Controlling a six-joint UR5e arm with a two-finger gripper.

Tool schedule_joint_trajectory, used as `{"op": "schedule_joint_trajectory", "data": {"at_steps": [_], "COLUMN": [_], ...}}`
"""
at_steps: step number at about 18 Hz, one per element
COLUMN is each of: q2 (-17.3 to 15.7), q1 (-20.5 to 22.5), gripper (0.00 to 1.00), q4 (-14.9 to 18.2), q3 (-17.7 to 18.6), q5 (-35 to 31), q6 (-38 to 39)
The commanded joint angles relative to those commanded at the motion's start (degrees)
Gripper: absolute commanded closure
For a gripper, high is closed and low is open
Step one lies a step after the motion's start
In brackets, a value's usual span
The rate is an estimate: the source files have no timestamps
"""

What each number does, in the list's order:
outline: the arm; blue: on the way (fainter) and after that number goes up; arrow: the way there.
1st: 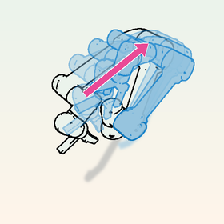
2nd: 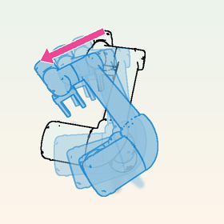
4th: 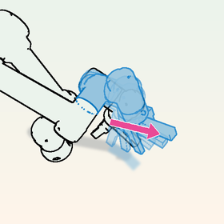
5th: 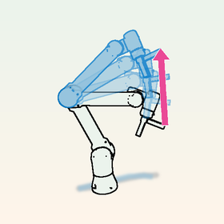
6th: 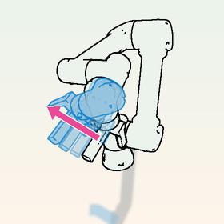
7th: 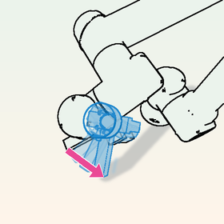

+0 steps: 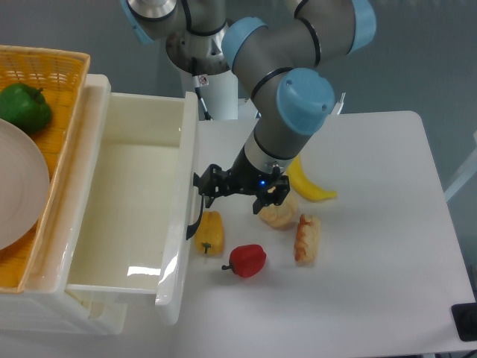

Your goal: Slide the top white drawer open

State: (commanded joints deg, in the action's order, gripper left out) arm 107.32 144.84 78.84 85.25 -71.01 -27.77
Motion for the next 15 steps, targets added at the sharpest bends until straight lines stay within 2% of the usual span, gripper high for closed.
{"op": "schedule_joint_trajectory", "data": {"at_steps": [5, 10, 15], "q2": [-0.53, -0.44, -0.44], "q1": [1.06, 0.88, 2.11], "gripper": [0.0, 0.0, 0.0], "q4": [-0.27, -0.27, -0.62], "q3": [-0.17, 0.61, 0.7], "q5": [-3.95, -13.61, -14.33], "q6": [-4.73, -14.58, -14.86]}}
